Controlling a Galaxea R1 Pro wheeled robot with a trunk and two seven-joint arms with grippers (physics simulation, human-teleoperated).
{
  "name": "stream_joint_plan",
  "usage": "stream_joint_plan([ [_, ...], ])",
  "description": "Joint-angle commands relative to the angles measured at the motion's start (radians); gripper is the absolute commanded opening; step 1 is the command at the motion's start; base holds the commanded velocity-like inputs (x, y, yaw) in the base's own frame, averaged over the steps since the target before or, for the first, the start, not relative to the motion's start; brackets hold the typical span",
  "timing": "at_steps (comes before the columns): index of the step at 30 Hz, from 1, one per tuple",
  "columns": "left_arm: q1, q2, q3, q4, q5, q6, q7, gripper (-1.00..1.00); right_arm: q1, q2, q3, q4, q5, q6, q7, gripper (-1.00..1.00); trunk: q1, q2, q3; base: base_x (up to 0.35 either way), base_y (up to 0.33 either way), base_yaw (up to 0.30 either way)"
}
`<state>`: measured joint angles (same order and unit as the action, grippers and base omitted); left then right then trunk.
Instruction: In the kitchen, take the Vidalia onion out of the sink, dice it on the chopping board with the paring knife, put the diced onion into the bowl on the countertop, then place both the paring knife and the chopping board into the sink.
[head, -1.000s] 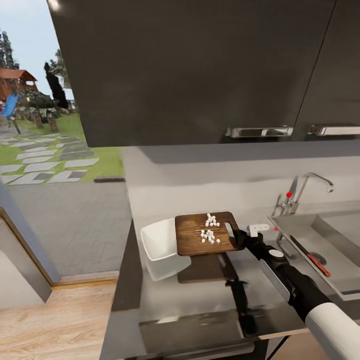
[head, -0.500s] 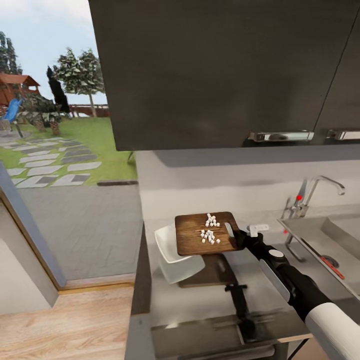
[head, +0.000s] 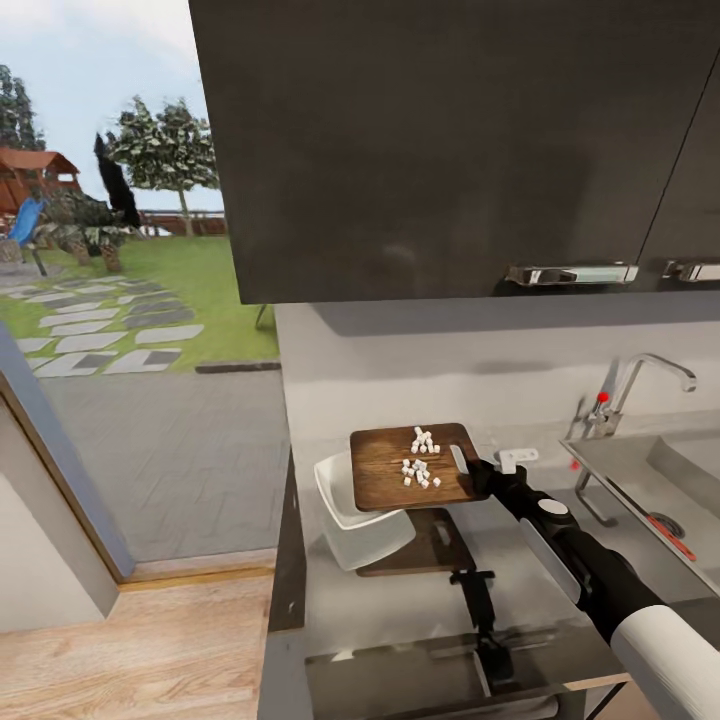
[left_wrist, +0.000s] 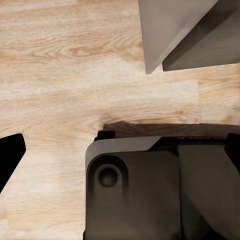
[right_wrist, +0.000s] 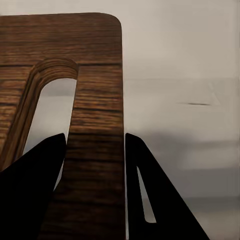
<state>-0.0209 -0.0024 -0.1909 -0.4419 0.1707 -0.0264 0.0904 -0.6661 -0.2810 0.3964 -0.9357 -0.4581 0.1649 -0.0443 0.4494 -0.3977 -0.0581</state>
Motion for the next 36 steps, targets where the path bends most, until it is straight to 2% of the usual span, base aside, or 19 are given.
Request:
stream_joint_plan([
  [1,-0.001,0.001,-0.009,0.000,0.010,-0.003,0.007,1.00,-0.001,-0.001,0.004,-0.002,-0.008,0.004,-0.003,-1.00,0.001,-0.002,-0.002,0.000,0.000,0.000],
  [8,-0.001,-0.001,-0.009,0.001,0.010,-0.003,0.006,1.00,-0.001,-0.005,0.001,-0.002,-0.005,0.011,-0.004,-1.00,0.001,-0.002,-0.002,0.000,0.000,0.000],
  [11,-0.001,-0.001,-0.009,0.001,0.010,-0.003,0.006,1.00,-0.001,-0.005,-0.003,-0.026,-0.002,0.090,-0.005,-1.00,0.001,-0.002,-0.002,0.000,0.000,0.000],
  [16,-0.001,0.000,-0.009,0.000,0.010,-0.003,0.007,1.00,-0.001,-0.005,-0.006,-0.121,0.067,0.188,-0.005,-1.00,0.001,-0.002,-0.002,0.000,0.000,0.000],
  [18,-0.001,0.000,-0.009,0.000,0.010,-0.003,0.007,1.00,-0.001,-0.005,-0.007,-0.152,0.077,0.223,-0.006,-1.00,0.001,-0.002,-0.002,0.000,0.000,0.000],
  [24,-0.001,0.000,-0.009,0.000,0.010,-0.003,0.007,1.00,-0.001,-0.005,-0.007,-0.197,0.083,0.247,-0.008,-1.00,0.001,-0.002,-0.002,0.000,0.000,0.000],
  [29,-0.001,0.000,-0.009,0.000,0.010,-0.003,0.007,1.00,-0.001,-0.004,-0.007,-0.265,0.083,0.314,-0.056,-1.00,0.001,-0.002,-0.002,0.000,0.000,0.000],
  [36,-0.001,0.000,-0.009,0.000,0.010,-0.003,0.007,1.00,-0.001,-0.003,-0.007,-0.279,0.083,0.324,-0.072,-1.00,0.001,-0.002,-0.002,0.000,0.000,0.000],
])
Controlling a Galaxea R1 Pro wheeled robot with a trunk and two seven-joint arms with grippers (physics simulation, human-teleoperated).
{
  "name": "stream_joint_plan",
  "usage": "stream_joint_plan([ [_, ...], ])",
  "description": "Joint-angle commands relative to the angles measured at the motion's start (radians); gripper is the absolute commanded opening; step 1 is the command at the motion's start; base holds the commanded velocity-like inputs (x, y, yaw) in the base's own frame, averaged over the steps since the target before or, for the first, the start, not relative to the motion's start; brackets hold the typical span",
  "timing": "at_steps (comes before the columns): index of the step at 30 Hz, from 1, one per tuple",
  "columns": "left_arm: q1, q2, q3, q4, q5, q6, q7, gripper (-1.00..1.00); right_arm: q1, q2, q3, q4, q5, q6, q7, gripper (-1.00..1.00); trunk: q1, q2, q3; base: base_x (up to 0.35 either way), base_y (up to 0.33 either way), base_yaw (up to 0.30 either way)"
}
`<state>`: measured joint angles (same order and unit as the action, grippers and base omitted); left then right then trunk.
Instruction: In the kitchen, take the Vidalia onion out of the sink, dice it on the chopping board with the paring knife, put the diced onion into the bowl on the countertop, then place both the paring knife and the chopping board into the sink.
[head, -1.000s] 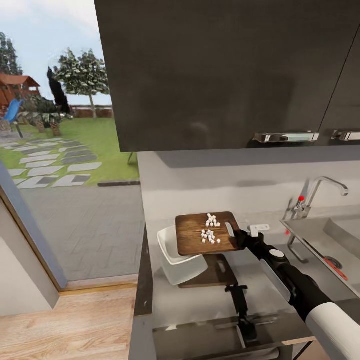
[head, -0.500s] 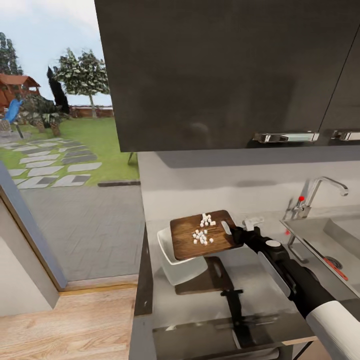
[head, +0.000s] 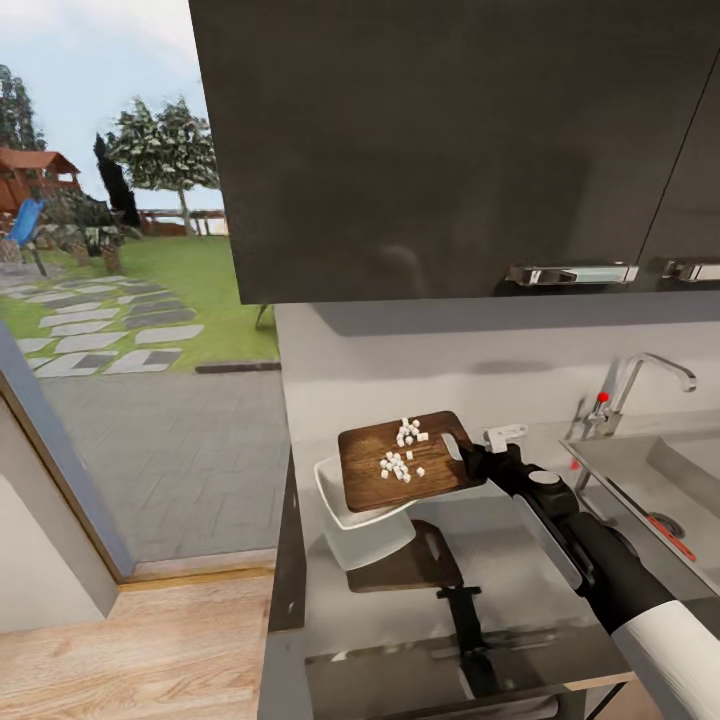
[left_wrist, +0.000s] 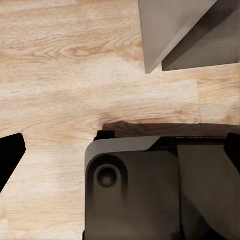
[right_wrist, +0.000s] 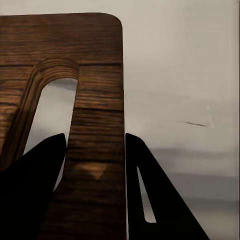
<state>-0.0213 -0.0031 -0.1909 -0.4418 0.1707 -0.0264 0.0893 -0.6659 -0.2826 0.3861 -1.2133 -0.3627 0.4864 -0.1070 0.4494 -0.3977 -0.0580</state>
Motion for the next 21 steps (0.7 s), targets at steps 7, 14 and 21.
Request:
stream_joint_plan([
  [7,0.000,0.002,-0.009,0.000,0.010,-0.003,0.007,1.00,-0.001,0.002,0.005,-0.002,-0.013,0.003,-0.059,-1.00,0.001,-0.002,-0.002,0.000,0.000,0.000],
  [14,0.000,0.002,-0.009,0.000,0.010,-0.003,0.008,1.00,-0.001,0.005,0.005,-0.002,-0.013,0.003,-0.074,-1.00,0.001,-0.002,-0.002,0.000,0.000,0.000],
  [21,-0.001,0.002,-0.009,0.000,0.010,-0.003,0.007,1.00,-0.001,0.011,0.007,-0.002,-0.013,0.003,-0.129,-1.00,0.001,-0.002,-0.002,0.000,0.000,0.000],
])
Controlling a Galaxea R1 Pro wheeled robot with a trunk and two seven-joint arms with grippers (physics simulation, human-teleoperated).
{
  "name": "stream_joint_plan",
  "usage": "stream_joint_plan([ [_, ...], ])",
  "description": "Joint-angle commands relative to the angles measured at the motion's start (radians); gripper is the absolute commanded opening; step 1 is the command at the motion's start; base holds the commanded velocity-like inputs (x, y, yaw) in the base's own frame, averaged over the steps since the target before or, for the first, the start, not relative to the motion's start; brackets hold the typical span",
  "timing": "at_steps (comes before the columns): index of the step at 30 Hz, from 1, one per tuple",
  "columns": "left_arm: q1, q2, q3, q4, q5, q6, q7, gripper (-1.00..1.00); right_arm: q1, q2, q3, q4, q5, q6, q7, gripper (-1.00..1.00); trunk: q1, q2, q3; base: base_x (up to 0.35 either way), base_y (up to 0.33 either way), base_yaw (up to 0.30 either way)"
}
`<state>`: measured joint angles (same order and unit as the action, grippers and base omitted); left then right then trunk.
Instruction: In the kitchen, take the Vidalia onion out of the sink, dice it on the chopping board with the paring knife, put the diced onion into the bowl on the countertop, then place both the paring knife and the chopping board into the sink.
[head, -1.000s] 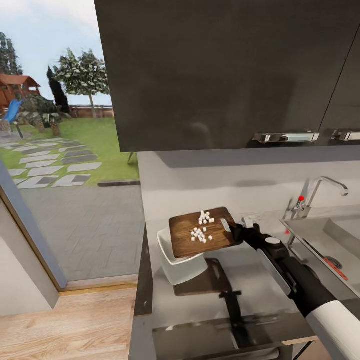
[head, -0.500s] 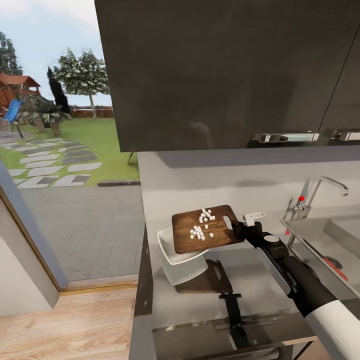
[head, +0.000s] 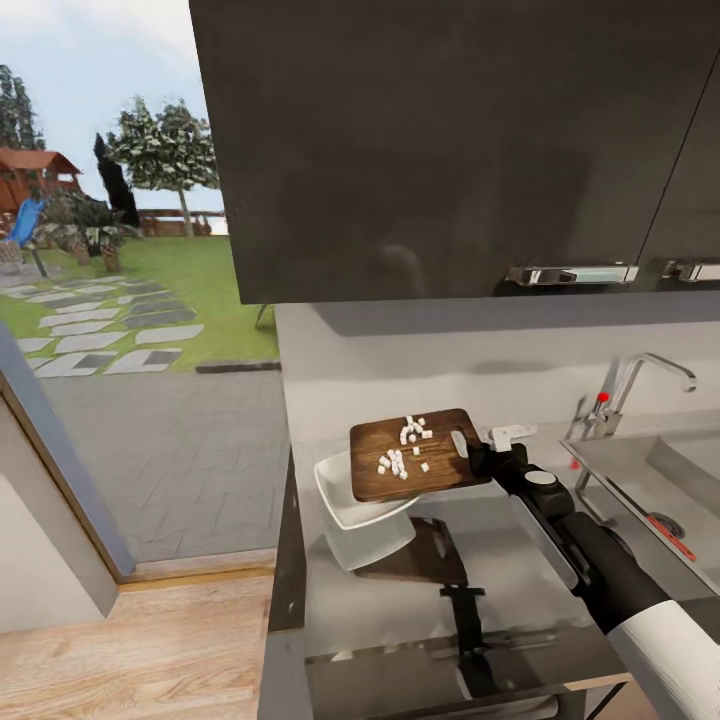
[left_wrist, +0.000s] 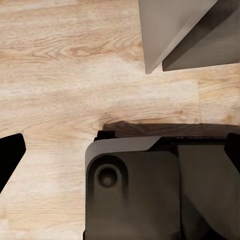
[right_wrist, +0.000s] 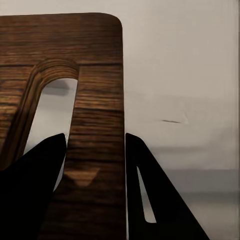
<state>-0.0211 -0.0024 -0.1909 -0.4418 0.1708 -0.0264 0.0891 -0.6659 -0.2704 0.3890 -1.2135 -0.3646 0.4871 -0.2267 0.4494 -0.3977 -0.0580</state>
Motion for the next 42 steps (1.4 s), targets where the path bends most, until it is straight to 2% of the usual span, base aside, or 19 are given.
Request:
stream_joint_plan([
  [1,-0.001,0.001,-0.009,0.000,0.010,-0.003,0.008,1.00,-0.001,-0.001,0.004,-0.001,-0.011,0.002,-0.010,-1.00,0.001,-0.002,-0.002,0.000,0.000,0.000],
  [3,-0.001,0.001,-0.009,0.000,0.010,-0.003,0.008,1.00,-0.001,0.005,0.004,-0.001,-0.011,0.002,-0.011,-1.00,0.001,-0.002,-0.002,0.000,0.000,0.000],
  [5,-0.001,0.001,-0.009,0.000,0.010,-0.003,0.009,1.00,-0.001,0.023,0.004,-0.001,-0.009,0.002,-0.013,-1.00,0.001,-0.002,-0.002,0.000,0.000,0.000],
  [11,-0.001,0.001,-0.009,0.000,0.010,-0.003,0.008,1.00,-0.001,0.055,0.004,-0.001,0.024,0.003,-0.032,-1.00,0.001,-0.002,-0.002,0.000,0.000,0.000],
  [36,-0.001,0.001,-0.009,0.000,0.010,-0.003,0.008,1.00,-0.001,0.059,0.005,-0.018,0.031,0.002,-0.034,-1.00,0.001,-0.002,-0.002,0.000,0.000,0.000],
  [42,-0.001,0.001,-0.009,0.000,0.010,-0.003,0.008,1.00,-0.001,0.059,0.004,-0.018,0.051,0.002,-0.100,-1.00,0.001,-0.002,-0.002,0.000,0.000,0.000],
])
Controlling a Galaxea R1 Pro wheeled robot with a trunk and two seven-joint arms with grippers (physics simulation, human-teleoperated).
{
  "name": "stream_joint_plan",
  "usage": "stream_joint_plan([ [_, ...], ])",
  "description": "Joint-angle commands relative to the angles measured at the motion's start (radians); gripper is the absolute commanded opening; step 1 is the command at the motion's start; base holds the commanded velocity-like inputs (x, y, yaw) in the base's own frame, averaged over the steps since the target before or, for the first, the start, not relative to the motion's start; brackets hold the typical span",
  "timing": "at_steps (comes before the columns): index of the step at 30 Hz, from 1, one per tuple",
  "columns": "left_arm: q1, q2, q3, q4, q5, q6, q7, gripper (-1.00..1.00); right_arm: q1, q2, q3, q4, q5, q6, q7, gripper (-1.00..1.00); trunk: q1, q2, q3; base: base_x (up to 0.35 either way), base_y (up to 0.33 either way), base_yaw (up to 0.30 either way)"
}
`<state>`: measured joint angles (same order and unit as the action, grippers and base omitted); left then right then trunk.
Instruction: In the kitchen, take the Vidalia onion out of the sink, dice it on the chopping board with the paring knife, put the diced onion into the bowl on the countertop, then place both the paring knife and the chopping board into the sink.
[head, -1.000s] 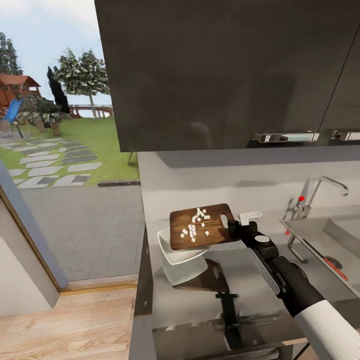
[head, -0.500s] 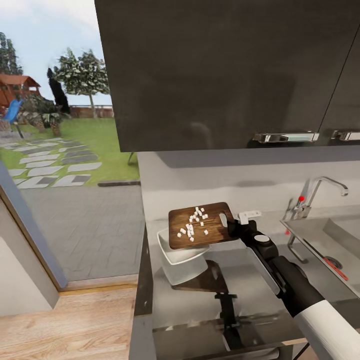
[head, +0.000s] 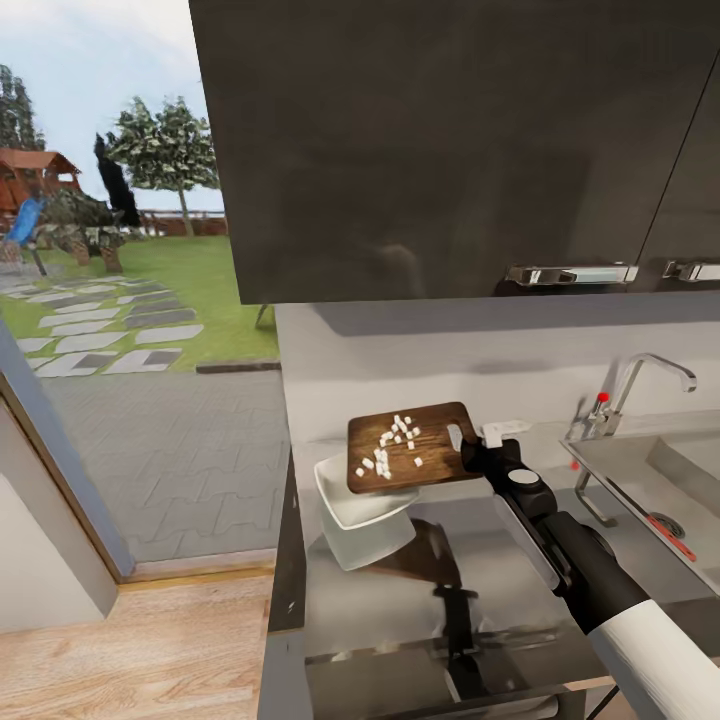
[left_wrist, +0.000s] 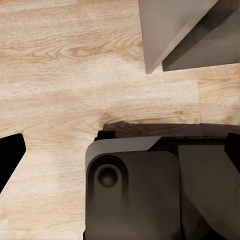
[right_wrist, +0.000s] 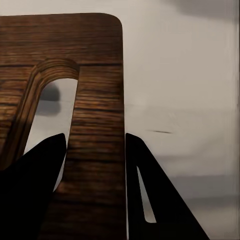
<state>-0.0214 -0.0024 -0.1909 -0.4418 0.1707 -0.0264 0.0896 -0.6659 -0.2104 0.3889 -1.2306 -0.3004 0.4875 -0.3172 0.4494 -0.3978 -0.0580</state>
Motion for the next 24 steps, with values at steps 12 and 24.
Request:
stream_joint_plan([
  [12,-0.001,0.001,-0.009,0.000,0.010,-0.003,0.007,1.00,-0.001,0.021,0.006,-0.001,-0.011,0.002,-0.070,-1.00,0.001,-0.002,-0.002,0.000,0.000,0.000],
  [24,0.000,0.001,-0.009,0.000,0.010,-0.003,0.008,1.00,-0.001,0.028,0.006,-0.001,0.060,0.002,-0.093,-1.00,0.001,-0.002,-0.002,0.000,0.000,0.000],
])
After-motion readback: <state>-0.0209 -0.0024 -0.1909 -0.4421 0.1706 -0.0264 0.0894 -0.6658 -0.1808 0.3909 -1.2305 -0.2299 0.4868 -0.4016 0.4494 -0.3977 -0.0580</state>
